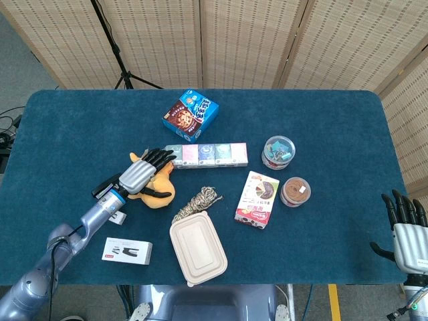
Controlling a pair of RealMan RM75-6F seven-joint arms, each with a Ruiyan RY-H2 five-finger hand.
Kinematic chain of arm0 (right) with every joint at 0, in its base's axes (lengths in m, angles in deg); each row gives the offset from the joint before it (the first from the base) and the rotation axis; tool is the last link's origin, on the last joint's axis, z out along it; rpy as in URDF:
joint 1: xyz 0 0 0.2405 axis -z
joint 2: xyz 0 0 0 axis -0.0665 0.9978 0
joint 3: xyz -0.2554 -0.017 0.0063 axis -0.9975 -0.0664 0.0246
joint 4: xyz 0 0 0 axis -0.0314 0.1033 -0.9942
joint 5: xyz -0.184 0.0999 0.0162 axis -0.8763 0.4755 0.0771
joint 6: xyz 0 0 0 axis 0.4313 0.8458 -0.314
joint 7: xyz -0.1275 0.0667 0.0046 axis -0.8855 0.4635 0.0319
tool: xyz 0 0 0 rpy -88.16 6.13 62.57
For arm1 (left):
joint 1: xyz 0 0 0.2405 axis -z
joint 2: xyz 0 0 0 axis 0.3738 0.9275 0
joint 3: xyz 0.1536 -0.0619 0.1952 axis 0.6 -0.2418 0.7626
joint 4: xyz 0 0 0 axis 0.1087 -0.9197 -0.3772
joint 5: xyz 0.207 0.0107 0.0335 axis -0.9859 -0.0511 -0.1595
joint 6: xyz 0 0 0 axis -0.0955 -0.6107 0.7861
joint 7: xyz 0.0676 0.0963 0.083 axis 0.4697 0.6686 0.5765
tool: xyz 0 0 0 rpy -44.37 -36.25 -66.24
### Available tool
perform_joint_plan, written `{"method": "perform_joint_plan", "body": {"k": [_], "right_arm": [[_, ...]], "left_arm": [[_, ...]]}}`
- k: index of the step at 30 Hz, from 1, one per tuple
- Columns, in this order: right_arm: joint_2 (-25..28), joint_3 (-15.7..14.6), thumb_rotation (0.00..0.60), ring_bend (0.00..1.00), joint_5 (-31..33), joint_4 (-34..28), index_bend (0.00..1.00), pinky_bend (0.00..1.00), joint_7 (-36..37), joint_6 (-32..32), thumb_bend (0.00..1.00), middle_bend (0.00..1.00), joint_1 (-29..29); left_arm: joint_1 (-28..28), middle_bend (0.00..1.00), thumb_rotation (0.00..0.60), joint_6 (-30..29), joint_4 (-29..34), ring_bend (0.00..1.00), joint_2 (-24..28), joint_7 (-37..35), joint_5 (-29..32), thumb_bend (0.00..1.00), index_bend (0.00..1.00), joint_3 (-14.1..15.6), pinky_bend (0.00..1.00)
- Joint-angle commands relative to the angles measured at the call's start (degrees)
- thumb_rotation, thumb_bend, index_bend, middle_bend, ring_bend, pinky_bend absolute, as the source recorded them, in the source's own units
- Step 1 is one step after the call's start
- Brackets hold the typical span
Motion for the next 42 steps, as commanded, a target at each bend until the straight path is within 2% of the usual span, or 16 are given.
{"method": "perform_joint_plan", "body": {"k": [1,10,15,21,27,32,42], "right_arm": [[0.1,-0.1,0.600,0.00,-0.2,-0.2,0.00,0.00,0.1,0.2,0.00,0.00,0.1],[0.5,-0.5,0.600,0.00,-1.6,-1.0,0.00,0.00,0.3,1.1,0.00,0.00,0.4],[0.8,-0.6,0.600,0.00,-2.3,-1.4,0.00,0.00,0.5,1.7,0.00,0.00,0.6],[1.1,-0.6,0.600,0.00,-2.6,-1.6,0.00,0.00,0.7,2.1,0.00,0.00,0.8],[1.1,-0.7,0.600,0.00,-2.7,-1.5,0.00,0.00,0.8,1.9,0.00,0.00,0.7],[1.1,-0.5,0.600,0.00,-2.4,-1.5,0.00,0.00,0.8,2.0,0.00,0.00,0.8],[1.2,-0.3,0.600,0.00,-2.0,-1.4,0.00,0.00,0.9,1.9,0.00,0.00,0.8]], "left_arm": [[-1.0,0.00,0.062,-4.1,1.7,0.00,1.5,-1.2,-0.8,0.00,0.00,0.7,0.00],[-3.2,0.00,0.062,-12.8,10.8,0.00,7.2,0.1,-3.0,0.00,0.00,2.4,0.00],[-3.3,0.00,0.061,-16.4,19.3,0.00,10.8,2.7,-5.2,0.00,0.00,3.6,0.00],[-2.3,0.00,0.063,-17.5,29.6,0.00,14.4,5.2,-7.7,0.00,0.00,4.7,0.00],[-1.2,0.00,0.061,-14.7,35.6,0.00,15.0,10.0,-8.0,0.00,0.00,4.3,0.00],[-0.5,0.00,0.061,-11.8,36.2,0.00,13.4,12.1,-7.4,0.00,0.00,3.6,0.00],[0.6,0.00,0.061,-4.6,28.9,0.00,9.0,10.5,-4.8,0.00,0.00,2.7,0.00]]}}
